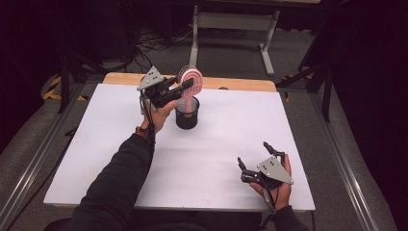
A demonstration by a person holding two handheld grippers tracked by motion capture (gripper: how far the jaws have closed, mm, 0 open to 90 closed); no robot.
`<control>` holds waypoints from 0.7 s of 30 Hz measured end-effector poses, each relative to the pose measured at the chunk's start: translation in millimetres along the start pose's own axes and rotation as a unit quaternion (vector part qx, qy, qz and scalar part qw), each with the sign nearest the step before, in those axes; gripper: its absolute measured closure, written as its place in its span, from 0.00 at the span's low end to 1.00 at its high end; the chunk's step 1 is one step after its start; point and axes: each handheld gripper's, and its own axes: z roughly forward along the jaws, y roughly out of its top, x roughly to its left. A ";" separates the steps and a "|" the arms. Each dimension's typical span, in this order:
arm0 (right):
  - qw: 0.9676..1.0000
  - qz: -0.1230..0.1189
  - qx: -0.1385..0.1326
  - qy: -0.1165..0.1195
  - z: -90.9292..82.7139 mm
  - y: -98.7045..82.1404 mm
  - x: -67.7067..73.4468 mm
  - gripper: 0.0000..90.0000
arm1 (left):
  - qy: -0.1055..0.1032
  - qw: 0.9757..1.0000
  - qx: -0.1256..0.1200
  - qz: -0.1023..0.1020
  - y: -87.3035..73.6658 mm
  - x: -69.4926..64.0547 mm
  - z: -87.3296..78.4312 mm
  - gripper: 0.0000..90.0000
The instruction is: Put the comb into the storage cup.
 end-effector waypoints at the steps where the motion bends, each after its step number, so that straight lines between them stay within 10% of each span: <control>1: 1.000 0.000 0.000 0.000 0.2 0.1 0.2 0.06 | 0.000 1.000 0.000 0.000 0.0 0.0 0.0 0.70; 21: 1.000 -0.012 0.012 0.006 2.2 0.4 3.6 0.07 | -0.003 1.000 0.004 -0.028 -20.0 3.5 -8.3 0.70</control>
